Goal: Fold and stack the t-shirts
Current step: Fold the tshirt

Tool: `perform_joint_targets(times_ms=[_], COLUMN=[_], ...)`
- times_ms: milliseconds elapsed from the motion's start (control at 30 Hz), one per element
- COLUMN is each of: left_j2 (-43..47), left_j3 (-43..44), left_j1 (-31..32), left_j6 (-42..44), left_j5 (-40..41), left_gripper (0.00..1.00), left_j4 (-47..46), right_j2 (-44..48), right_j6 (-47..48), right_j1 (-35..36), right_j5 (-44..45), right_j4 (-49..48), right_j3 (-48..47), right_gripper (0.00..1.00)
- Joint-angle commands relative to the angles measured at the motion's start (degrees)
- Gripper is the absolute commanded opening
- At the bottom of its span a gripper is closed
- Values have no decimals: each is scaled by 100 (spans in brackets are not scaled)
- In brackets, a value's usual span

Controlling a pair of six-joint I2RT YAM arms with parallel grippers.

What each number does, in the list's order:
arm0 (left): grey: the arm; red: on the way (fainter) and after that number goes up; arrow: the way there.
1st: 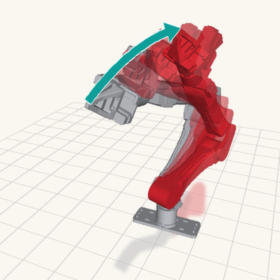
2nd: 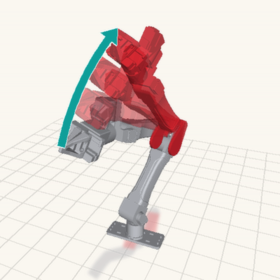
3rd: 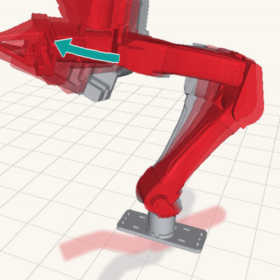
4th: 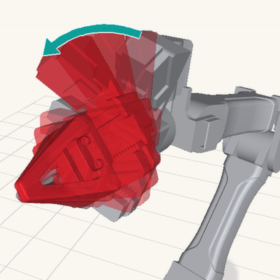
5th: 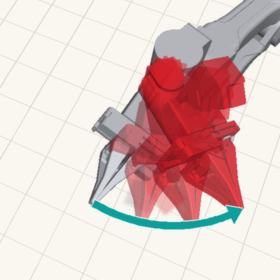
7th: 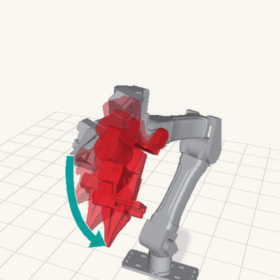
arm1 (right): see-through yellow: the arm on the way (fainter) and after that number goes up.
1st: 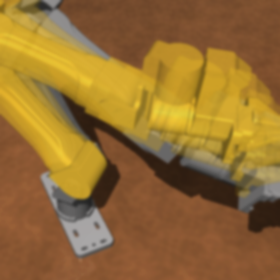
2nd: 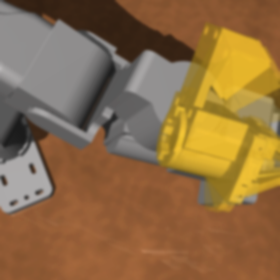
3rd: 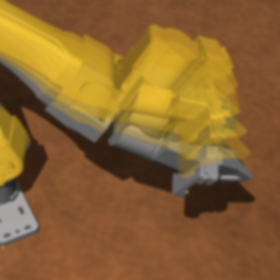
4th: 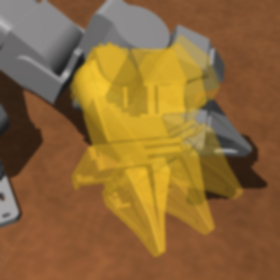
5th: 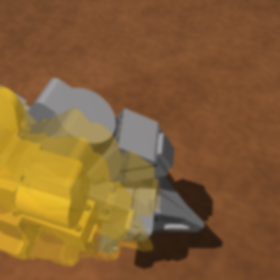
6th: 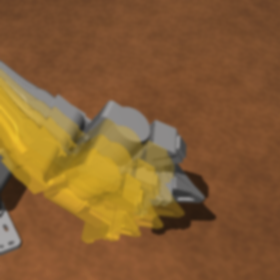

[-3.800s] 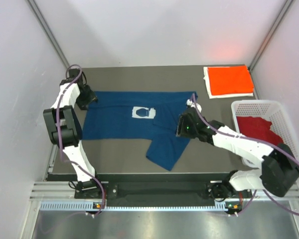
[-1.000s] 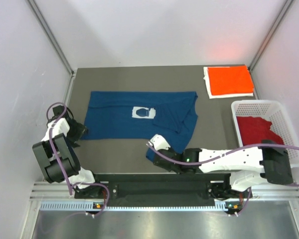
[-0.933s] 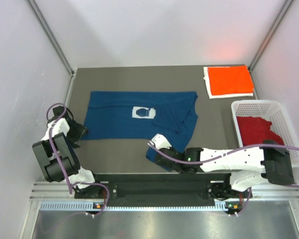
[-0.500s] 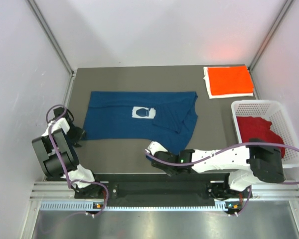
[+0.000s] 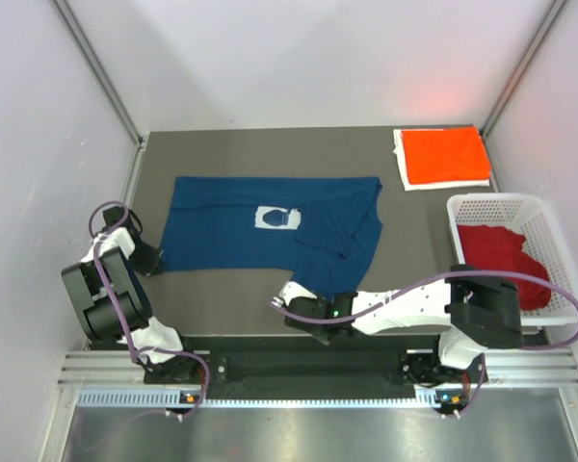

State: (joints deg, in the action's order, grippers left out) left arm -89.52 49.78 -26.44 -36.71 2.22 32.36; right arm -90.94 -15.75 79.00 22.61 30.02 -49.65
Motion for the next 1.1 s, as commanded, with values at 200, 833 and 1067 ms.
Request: perform_joint_targets(times_ms=[200,833,1067], left_j2=[153,285,312], left_j3=[199,576,849], left_j1=[-46,-28,-37], left_j6=[-47,93,173], left_j5=[-195,-275,-275], left_gripper=[0,0,0], left_j4=[-239,-54,139], right_j2=[-328,1096,911], right_j6=[28,-473,-587], right_j1=[28,-702,-720], right_j5=[-152,569,517], right_j4=[232,716,672], right_j3=[-335,-642,-801], right_gripper=[9,0,0])
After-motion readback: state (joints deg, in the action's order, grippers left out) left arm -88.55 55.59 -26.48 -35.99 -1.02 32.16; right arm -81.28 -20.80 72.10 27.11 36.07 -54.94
